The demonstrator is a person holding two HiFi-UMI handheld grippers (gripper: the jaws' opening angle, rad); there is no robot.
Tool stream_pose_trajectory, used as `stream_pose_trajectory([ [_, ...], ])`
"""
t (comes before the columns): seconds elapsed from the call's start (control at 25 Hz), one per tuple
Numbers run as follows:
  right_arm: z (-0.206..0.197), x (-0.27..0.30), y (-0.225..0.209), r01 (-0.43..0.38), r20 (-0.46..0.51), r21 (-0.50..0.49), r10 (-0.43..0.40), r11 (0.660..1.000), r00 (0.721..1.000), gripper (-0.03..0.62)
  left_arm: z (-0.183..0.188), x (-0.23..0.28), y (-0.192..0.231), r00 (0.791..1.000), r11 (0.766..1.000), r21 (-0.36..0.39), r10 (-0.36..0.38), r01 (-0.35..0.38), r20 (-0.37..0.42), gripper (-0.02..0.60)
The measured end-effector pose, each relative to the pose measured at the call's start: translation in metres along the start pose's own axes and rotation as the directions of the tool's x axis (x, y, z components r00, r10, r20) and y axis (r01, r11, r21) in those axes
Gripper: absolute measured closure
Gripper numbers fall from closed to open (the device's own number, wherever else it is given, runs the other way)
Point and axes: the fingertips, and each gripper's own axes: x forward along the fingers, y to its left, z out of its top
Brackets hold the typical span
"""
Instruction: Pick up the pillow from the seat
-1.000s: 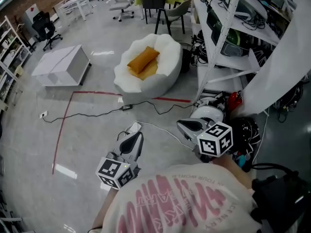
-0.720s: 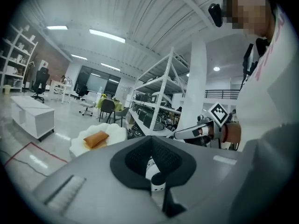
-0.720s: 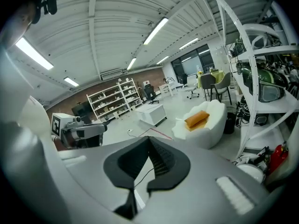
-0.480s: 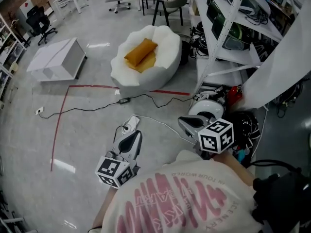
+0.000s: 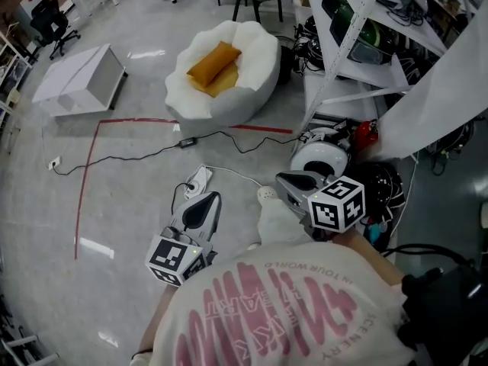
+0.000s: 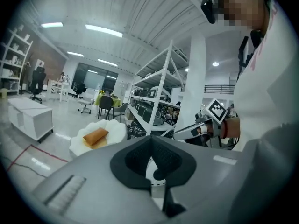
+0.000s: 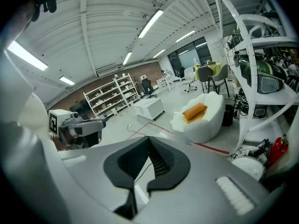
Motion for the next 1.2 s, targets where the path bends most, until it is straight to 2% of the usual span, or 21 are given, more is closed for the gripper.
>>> stream_pose_trajectory([
  [0.12,0.008,0.008,-0.006,-0.014,0.006,-0.005,0.014,1.000,1.000,0.588,0.006,0.002,0.006,0.999,0.999,0.005,0.032,-0.032,0.009,0.566],
  [0.48,0.030,0.032,-0.031,-0.057,-0.027,-0.021,0.057,0.998,0.998,0.588,0.009,0.021,0.039,0.993,0.990,-0.093,0.109,-0.105,0.039,0.566],
  [0.76,0.071,0.056,-0.059,-0.102,-0.045,-0.057,0.100,0.993,0.994,0.588,0.024,0.047,0.067,0.983,0.971,-0.167,0.179,-0.169,0.043,0.566],
  [1.2,0.129,0.091,-0.118,-0.139,-0.061,-0.101,0.133,0.985,0.989,0.588,0.054,0.108,0.104,0.969,0.962,-0.160,0.234,-0.220,0.077,0.566],
])
